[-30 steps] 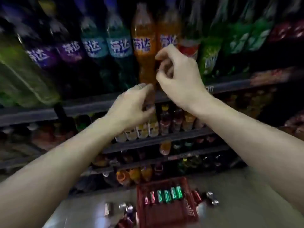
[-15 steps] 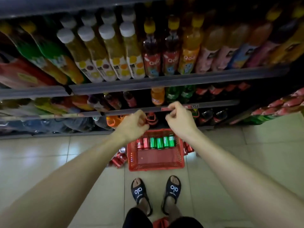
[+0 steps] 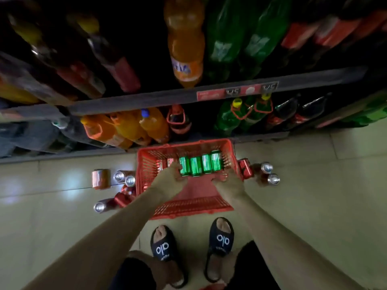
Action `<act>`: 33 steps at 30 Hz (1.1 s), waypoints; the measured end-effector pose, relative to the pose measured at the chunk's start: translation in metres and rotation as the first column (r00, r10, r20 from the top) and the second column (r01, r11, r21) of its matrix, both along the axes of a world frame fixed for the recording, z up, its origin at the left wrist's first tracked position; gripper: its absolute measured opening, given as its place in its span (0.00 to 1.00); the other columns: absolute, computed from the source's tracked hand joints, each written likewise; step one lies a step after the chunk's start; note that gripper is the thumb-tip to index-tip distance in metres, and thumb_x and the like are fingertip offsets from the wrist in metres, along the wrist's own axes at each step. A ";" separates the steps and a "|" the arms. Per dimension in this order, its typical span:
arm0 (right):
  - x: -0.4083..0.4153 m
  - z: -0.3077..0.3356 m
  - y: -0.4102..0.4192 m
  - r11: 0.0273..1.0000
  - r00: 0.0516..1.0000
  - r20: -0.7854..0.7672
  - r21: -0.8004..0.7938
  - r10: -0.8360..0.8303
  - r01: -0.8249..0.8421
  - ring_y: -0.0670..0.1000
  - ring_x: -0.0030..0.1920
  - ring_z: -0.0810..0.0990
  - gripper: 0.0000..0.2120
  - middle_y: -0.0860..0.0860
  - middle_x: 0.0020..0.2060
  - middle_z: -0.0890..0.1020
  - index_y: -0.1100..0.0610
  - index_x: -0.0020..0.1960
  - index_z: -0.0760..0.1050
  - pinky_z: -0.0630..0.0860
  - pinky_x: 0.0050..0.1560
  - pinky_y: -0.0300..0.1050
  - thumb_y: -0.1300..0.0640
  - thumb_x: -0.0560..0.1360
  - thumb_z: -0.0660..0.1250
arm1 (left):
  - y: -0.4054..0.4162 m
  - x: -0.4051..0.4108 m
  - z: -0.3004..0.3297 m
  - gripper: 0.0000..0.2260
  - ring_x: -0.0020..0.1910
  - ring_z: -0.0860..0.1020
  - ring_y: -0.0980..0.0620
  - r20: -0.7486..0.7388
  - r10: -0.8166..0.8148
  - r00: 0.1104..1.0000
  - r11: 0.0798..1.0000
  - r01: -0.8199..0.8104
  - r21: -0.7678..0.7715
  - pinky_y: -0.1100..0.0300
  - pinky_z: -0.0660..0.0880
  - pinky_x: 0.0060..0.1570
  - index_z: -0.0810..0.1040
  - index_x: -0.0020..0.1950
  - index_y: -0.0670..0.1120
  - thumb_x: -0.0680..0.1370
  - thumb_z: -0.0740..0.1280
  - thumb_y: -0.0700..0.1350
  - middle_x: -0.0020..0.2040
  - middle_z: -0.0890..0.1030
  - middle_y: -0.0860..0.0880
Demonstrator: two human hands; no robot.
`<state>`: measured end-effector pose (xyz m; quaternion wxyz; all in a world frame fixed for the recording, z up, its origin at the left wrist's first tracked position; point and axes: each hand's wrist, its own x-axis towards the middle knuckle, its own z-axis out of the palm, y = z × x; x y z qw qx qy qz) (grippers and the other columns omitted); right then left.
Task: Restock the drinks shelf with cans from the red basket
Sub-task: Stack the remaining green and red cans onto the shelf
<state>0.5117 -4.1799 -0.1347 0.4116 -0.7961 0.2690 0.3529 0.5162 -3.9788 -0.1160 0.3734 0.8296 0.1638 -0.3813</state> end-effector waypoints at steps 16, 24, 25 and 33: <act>0.049 -0.361 0.020 0.905 0.984 0.173 -0.423 0.028 0.049 0.65 0.70 0.68 0.41 0.64 0.70 0.71 0.66 0.74 0.63 0.65 0.71 0.52 0.45 0.71 0.74 | -0.006 0.020 -0.371 0.42 0.77 0.66 0.39 0.075 -0.272 0.959 0.961 0.267 0.078 0.53 0.65 0.74 0.53 0.84 0.46 0.77 0.74 0.51 0.79 0.60 0.39; 0.055 -0.372 0.011 0.871 0.972 0.215 -0.490 0.092 0.026 0.63 0.68 0.72 0.42 0.62 0.67 0.74 0.65 0.71 0.67 0.71 0.66 0.51 0.41 0.68 0.76 | -0.024 0.030 -0.412 0.48 0.78 0.67 0.43 -0.003 -0.049 0.999 0.997 0.048 -0.064 0.50 0.67 0.76 0.54 0.84 0.45 0.73 0.78 0.53 0.82 0.62 0.43; 0.056 -0.372 0.010 0.872 0.973 0.210 -0.489 0.091 0.024 0.63 0.68 0.72 0.42 0.62 0.67 0.73 0.65 0.71 0.67 0.71 0.66 0.50 0.42 0.68 0.77 | -0.025 0.030 -0.414 0.49 0.78 0.67 0.43 -0.011 -0.040 0.999 0.997 0.039 -0.069 0.49 0.67 0.76 0.54 0.84 0.45 0.73 0.79 0.54 0.82 0.62 0.43; 0.049 -0.379 0.014 0.851 0.967 0.214 -0.524 0.139 -0.007 0.64 0.75 0.58 0.40 0.63 0.72 0.64 0.69 0.74 0.63 0.56 0.77 0.51 0.47 0.73 0.74 | -0.027 0.035 -0.415 0.52 0.75 0.70 0.43 -0.031 0.012 0.999 0.996 -0.015 -0.085 0.48 0.70 0.74 0.56 0.84 0.46 0.66 0.77 0.60 0.81 0.65 0.44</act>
